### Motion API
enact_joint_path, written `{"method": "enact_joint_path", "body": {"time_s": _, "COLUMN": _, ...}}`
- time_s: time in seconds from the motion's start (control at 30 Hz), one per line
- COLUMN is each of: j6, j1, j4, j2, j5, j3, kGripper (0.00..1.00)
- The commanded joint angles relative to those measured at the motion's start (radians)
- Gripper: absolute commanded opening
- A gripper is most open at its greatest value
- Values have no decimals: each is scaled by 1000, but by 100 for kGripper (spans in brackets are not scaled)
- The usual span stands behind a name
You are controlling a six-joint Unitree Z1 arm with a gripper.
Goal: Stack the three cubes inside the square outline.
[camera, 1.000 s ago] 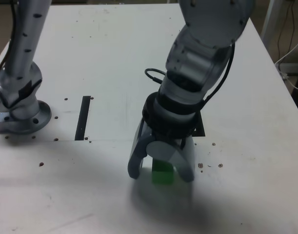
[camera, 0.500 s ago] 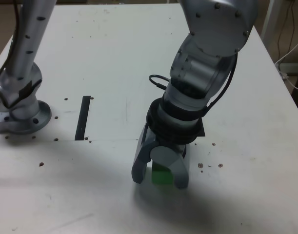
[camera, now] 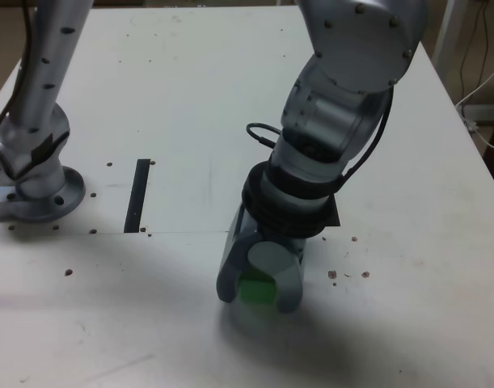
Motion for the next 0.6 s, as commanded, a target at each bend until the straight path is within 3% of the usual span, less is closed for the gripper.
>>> {"method": "enact_joint_path", "body": {"time_s": 0.0, "j6": -11, "j1": 2, "j4": 28, "j2": -27, "j5": 13, "j3": -6, "kGripper": 28}}
{"method": "enact_joint_path", "body": {"time_s": 0.3, "j6": -30, "j1": 23, "j4": 213, "j2": -154, "j5": 123, "j3": -86, "kGripper": 28}}
{"method": "enact_joint_path", "body": {"time_s": 0.57, "j6": 38, "j1": 131, "j4": 283, "j2": -237, "j5": 169, "j3": -123, "kGripper": 28}}
